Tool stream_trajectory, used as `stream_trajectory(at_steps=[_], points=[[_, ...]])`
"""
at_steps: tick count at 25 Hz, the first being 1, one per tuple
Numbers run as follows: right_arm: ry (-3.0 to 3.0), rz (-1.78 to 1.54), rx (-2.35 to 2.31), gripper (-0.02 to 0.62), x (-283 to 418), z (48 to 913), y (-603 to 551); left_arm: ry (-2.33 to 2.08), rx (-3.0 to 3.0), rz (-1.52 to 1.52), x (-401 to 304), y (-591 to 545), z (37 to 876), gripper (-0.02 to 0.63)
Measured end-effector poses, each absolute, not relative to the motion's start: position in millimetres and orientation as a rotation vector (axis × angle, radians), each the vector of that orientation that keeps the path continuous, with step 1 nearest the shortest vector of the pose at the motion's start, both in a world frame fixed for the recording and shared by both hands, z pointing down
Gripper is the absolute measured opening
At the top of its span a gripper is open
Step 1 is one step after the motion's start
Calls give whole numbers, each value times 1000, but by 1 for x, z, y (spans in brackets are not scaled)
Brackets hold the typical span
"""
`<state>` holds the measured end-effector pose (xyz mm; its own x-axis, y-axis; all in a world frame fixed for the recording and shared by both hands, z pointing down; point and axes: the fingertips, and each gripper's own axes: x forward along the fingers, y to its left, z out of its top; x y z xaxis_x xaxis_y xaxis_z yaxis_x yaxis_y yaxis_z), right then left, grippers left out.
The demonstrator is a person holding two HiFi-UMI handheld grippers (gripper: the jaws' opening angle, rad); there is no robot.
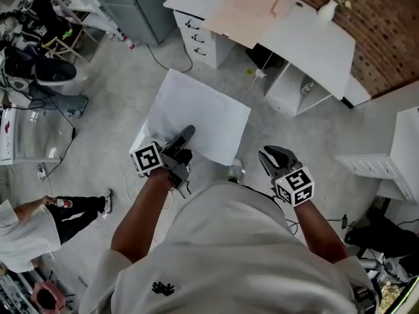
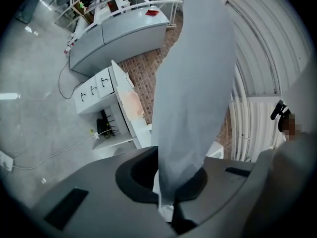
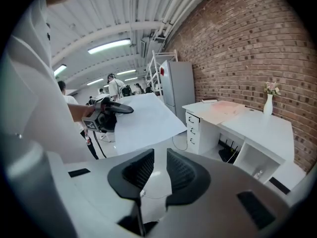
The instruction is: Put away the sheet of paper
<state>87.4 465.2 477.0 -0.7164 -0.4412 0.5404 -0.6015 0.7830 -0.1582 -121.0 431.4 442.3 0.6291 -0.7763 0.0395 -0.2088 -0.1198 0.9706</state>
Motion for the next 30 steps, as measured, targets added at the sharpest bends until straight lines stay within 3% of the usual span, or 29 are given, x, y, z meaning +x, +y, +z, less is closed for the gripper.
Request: stream_trajectory(at_steps=[11, 30], points=[[-2449, 524, 851, 77, 138, 498, 313, -787, 1664, -615, -92, 248, 439, 23], [-2304, 589, 1117, 69, 54, 481, 39, -647, 1633, -450, -129, -112, 489, 23]])
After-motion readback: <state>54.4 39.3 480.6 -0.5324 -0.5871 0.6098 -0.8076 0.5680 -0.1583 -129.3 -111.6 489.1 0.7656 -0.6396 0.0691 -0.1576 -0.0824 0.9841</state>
